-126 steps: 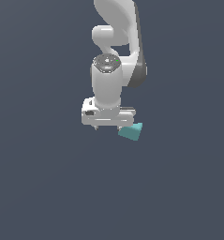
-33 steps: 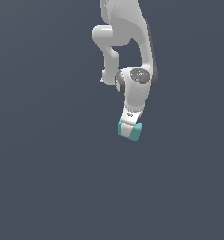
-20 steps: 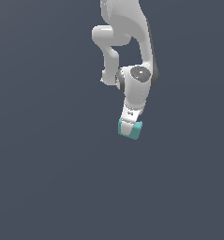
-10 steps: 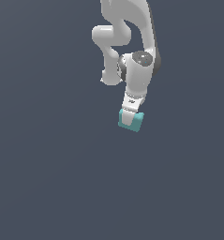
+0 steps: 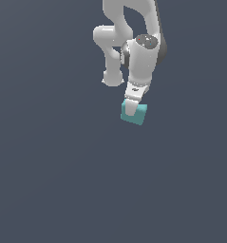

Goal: Pick up the object and move it to a goal position.

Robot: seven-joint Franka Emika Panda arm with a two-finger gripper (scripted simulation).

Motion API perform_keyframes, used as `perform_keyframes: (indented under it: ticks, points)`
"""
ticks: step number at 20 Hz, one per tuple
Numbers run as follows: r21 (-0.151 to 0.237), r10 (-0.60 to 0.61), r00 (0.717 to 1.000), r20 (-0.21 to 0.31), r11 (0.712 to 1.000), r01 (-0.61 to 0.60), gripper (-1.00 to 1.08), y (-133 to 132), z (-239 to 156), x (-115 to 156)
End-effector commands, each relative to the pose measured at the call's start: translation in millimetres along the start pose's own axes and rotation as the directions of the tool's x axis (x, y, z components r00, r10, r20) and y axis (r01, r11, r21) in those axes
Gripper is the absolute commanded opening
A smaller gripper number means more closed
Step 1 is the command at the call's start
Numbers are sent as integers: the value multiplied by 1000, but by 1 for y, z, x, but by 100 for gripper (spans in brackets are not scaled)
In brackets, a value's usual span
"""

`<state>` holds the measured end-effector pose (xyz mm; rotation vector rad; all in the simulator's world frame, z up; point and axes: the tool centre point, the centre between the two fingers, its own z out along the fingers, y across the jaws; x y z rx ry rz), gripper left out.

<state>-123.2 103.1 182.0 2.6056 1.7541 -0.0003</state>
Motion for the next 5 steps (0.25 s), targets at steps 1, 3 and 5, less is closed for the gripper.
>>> perform_keyframes:
  ticks: [1, 3, 5]
  points:
    - [0, 0, 1000, 0, 1000, 0, -100, -3, -6, -1]
    - [1, 0, 1000, -1, 1000, 0, -100, -4, -8, -1]
    - [1, 0, 1000, -1, 1000, 0, -100, -4, -9, -1]
